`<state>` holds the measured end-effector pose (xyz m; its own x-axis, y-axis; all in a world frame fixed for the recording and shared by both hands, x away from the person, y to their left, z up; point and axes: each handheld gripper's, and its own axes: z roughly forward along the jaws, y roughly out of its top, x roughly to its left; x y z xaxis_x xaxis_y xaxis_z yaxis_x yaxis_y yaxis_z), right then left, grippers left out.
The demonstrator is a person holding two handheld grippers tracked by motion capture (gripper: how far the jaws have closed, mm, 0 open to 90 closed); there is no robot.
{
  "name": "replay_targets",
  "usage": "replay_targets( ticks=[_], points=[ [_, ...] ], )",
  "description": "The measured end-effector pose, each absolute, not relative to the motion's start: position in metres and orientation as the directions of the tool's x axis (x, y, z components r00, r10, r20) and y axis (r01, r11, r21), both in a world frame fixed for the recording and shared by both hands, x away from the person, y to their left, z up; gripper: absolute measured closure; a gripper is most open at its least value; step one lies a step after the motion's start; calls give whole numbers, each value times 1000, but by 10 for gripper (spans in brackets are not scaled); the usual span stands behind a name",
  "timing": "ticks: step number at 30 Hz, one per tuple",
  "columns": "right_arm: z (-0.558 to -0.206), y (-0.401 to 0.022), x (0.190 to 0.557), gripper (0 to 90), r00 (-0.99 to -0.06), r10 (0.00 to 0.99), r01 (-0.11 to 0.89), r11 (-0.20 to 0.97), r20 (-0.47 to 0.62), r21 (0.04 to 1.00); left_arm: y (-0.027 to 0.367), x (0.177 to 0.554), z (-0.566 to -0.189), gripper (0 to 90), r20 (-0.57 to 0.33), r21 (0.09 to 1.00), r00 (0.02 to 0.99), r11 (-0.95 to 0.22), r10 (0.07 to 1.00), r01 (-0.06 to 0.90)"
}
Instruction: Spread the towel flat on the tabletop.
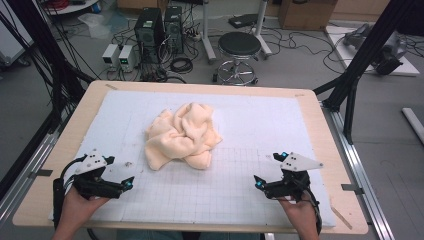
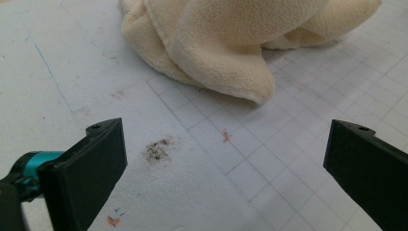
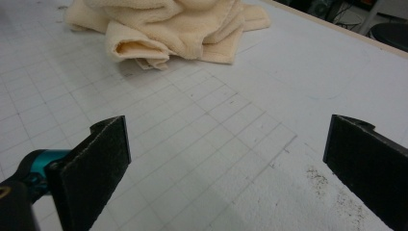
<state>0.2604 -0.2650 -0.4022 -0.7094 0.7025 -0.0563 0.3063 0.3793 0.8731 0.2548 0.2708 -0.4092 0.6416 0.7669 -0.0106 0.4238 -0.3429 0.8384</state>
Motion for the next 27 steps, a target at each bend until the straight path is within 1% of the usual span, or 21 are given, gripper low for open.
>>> replay_targets(
  ticks=[20, 22, 27],
  points=[
    [-406, -269, 259, 16, -705, 707, 329, 382, -44, 864, 262, 263, -410, 18, -12, 831, 666, -363, 746, 422],
    [-405, -269, 258, 16, -706, 706, 319, 384, -53, 867, 261, 262, -410, 18, -1, 833, 670, -370, 743, 412],
    [-404, -268, 256, 16, -703, 709, 317, 379, -52, 870, 262, 261, -409, 18, -6, 839, 669, -360, 744, 407]
  ],
)
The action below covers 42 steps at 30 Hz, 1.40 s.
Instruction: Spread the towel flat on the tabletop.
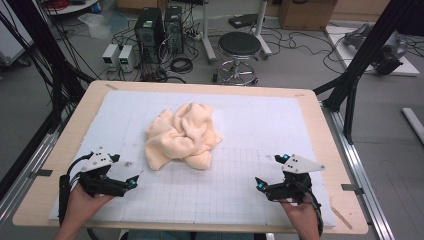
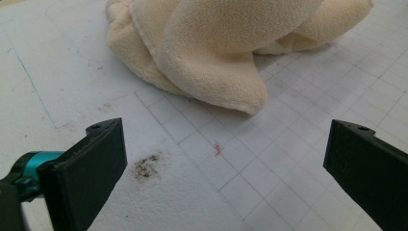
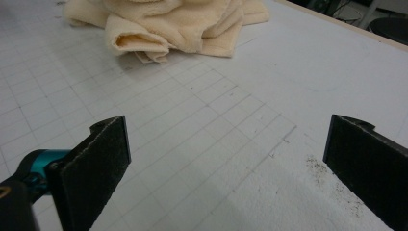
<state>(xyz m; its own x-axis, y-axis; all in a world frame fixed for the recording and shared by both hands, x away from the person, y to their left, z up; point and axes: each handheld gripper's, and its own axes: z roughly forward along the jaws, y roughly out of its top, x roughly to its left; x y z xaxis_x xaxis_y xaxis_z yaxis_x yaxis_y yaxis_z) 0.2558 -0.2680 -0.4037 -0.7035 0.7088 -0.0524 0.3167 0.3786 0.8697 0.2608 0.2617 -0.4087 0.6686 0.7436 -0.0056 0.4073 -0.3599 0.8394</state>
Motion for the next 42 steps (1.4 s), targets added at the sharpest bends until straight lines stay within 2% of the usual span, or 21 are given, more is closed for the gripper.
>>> replay_targets(
  ticks=[12, 20, 26, 27, 30, 34, 38, 42],
  points=[
    [-398, -254, 265, 16, -731, 681, 312, 392, -45, 866, 258, 263, -409, 18, -9, 840, 668, -356, 744, 408],
    [-378, -214, 292, 16, -800, 596, 263, 454, -71, 852, 245, 274, -402, 27, -18, 862, 675, -331, 738, 384],
    [-372, -175, 310, 43, -839, 532, 190, 487, -117, 852, 226, 286, -401, 27, -4, 854, 674, -348, 739, 387],
    [-374, -168, 313, 45, -848, 518, 195, 495, -107, 847, 224, 289, -401, 37, -5, 856, 673, -345, 740, 385],
    [-379, -150, 321, 55, -874, 477, 198, 522, -91, 829, 220, 297, -405, 150, 7, 848, 672, -361, 740, 388],
    [-386, -133, 330, 215, -911, 408, 182, 532, -62, 827, 216, 307, -413, 275, -13, 826, 686, -379, 728, 417],
    [-399, -120, 339, 358, -937, 348, 188, 583, -33, 790, 210, 315, -423, 331, 2, 778, 696, -438, 718, 450],
    [-414, -109, 348, 467, -949, 313, 192, 648, -28, 737, 203, 317, -429, 468, 23, 754, 718, -484, 695, 444]
  ],
)
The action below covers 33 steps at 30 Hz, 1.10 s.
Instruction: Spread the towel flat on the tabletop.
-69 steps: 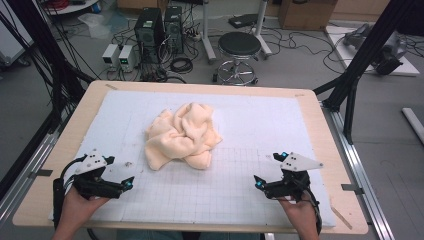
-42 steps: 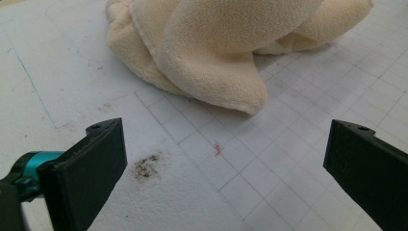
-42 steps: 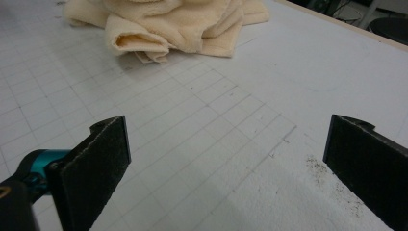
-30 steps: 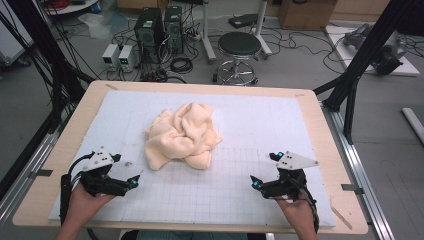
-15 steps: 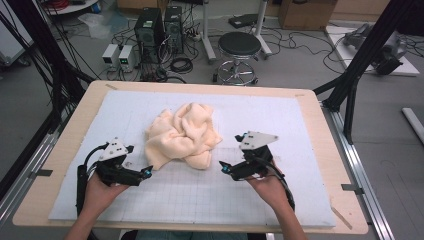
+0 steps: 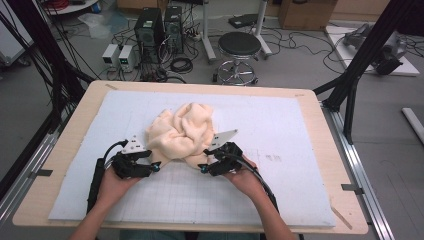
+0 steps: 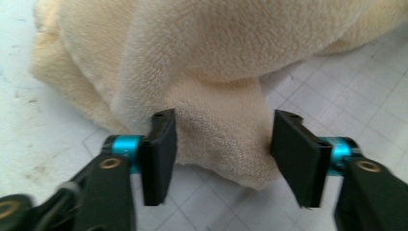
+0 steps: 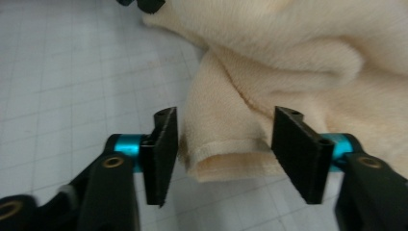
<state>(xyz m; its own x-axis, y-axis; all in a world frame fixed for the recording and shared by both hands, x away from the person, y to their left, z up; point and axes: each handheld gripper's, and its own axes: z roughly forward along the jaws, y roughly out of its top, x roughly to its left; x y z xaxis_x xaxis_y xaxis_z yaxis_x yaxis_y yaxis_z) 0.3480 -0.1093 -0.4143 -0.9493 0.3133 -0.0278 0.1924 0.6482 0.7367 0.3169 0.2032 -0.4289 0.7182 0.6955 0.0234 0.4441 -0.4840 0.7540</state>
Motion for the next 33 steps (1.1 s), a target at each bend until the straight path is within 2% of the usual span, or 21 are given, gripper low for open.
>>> replay_targets(
  ticks=[6, 8, 10, 14, 20, 26, 33],
  points=[
    [-423, -106, 358, 740, -952, 304, 199, 670, -20, 715, 197, 319, -432, 696, 32, 737, 734, -513, 678, 441],
    [-421, -111, 359, 780, -947, 322, 218, 657, -7, 722, 198, 319, -430, 781, 34, 740, 736, -513, 676, 436],
    [-417, -118, 359, 800, -947, 320, 212, 650, -10, 730, 199, 319, -429, 823, 26, 744, 735, -504, 677, 439],
    [-405, -136, 354, 809, -944, 329, 198, 646, -35, 737, 203, 313, -418, 840, -10, 767, 750, -476, 662, 431],
    [-378, -182, 332, 810, -928, 367, 190, 604, -59, 774, 208, 300, -388, 848, 25, 816, 760, -453, 649, 360],
    [-362, -231, 307, 810, -898, 437, 224, 564, -57, 795, 218, 284, -338, 850, 97, 858, 756, -440, 647, 267],
    [-345, -259, 270, 810, -910, 413, 195, 507, -38, 839, 224, 277, -311, 849, 149, 866, 740, -448, 656, 223]
  ],
)
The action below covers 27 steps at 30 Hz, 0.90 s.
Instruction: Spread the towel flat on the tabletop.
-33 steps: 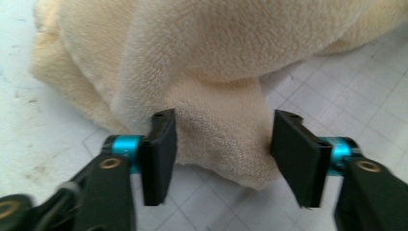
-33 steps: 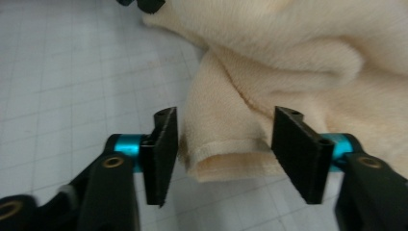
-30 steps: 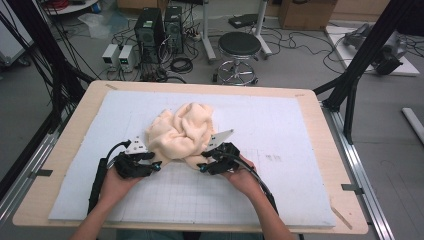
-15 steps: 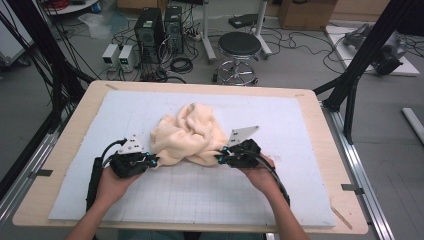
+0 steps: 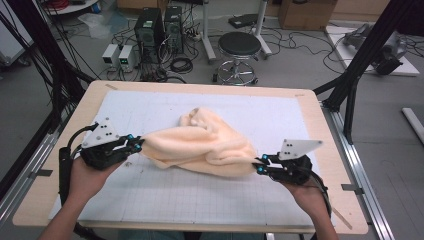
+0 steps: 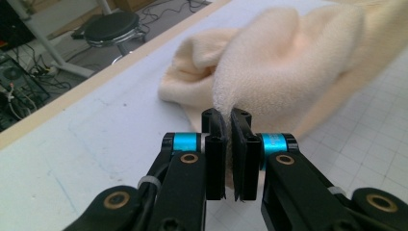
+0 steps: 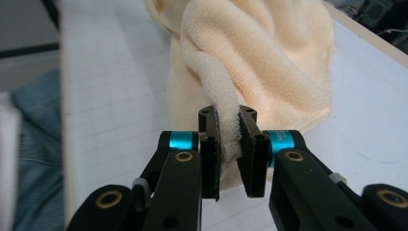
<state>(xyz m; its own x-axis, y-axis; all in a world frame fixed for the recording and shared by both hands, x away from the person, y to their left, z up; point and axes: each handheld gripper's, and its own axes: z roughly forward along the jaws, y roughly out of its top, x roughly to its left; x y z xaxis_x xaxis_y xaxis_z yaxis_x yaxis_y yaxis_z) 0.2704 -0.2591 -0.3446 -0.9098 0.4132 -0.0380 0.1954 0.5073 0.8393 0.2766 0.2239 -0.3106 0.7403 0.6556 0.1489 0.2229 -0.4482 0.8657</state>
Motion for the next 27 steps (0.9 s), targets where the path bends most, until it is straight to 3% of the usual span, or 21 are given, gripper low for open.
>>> replay_targets(
  ticks=[7, 9, 10, 13, 18, 23, 27],
  points=[
    [-379, -251, 266, 791, -924, 382, 261, 589, 22, 765, 211, 316, -350, 813, 50, 824, 715, -433, 697, 365],
    [-384, -248, 267, 775, -929, 370, 261, 599, 28, 757, 211, 321, -354, 694, 36, 820, 713, -429, 700, 379],
    [-388, -244, 269, 731, -937, 347, 259, 596, 48, 760, 212, 323, -358, 666, 5, 822, 723, -414, 691, 390],
    [-385, -245, 271, 654, -939, 342, 244, 581, 39, 777, 215, 313, -355, 555, 24, 836, 737, -418, 676, 355],
    [-372, -247, 275, 608, -940, 342, 213, 563, 10, 799, 234, 296, -344, 453, 43, 862, 720, -391, 692, 324],
    [-369, -238, 277, 585, -947, 321, 191, 570, -3, 799, 241, 277, -341, 425, 21, 881, 728, -357, 686, 311],
    [-383, -224, 283, 582, -963, 270, 182, 615, 11, 767, 214, 260, -363, 460, 25, 859, 803, -424, 595, 286]
  ],
)
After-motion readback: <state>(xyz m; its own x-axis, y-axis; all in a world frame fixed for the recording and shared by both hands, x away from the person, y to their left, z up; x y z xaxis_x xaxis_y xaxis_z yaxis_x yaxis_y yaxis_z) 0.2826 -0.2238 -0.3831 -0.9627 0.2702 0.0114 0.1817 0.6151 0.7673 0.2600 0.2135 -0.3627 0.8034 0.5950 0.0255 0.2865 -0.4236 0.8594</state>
